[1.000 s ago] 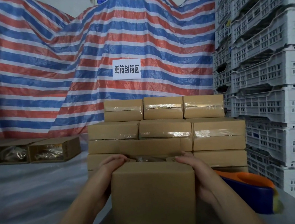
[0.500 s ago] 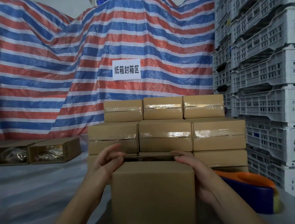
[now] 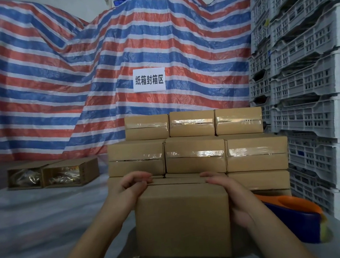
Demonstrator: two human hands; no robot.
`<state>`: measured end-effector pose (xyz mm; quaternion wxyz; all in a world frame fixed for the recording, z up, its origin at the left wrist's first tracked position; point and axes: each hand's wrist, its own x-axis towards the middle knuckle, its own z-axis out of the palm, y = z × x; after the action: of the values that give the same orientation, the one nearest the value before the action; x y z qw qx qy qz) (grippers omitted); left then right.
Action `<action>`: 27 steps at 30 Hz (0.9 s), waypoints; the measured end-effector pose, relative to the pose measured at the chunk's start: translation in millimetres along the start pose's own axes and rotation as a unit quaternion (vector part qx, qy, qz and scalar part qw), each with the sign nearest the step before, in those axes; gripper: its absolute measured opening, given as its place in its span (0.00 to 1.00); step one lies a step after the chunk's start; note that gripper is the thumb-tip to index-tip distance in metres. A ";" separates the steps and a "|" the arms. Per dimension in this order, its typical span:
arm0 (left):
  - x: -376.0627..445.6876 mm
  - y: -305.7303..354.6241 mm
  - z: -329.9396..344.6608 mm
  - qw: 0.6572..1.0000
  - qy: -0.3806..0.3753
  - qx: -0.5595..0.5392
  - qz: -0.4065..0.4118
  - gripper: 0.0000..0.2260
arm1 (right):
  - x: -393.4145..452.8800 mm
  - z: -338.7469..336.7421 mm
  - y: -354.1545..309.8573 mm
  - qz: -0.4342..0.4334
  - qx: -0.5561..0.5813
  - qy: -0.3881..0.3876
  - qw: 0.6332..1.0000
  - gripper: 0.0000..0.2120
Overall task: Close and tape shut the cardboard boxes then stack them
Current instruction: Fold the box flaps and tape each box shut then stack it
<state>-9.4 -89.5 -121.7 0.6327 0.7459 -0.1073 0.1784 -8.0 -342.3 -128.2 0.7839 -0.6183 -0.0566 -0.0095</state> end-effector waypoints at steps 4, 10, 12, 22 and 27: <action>1.5 22.1 -2.3 0.973 -0.028 0.221 0.063 0.11 | -1.4 1.5 -5.0 0.012 -0.017 0.000 1.000 0.23; -15.9 42.5 39.9 0.849 -0.150 0.452 0.229 0.22 | -0.1 -2.5 -4.9 0.033 -0.030 -0.017 0.999 0.22; -17.4 39.1 46.8 0.805 -0.196 0.512 0.225 0.28 | -1.0 -3.2 -5.7 0.046 -0.041 -0.015 0.998 0.20; -20.7 35.9 43.6 0.795 -0.190 0.528 0.229 0.34 | -20.3 -56.3 -33.6 -0.126 -0.622 0.167 0.754 0.14; -20.7 36.4 45.3 0.796 -0.187 0.531 0.222 0.33 | -35.7 -82.5 -10.8 -0.027 -0.747 0.203 0.632 0.27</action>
<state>-36.5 -141.8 -103.2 0.0475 0.9392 -0.2747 0.2002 -38.1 -426.8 -140.2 0.0448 -0.9731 0.1139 -0.1953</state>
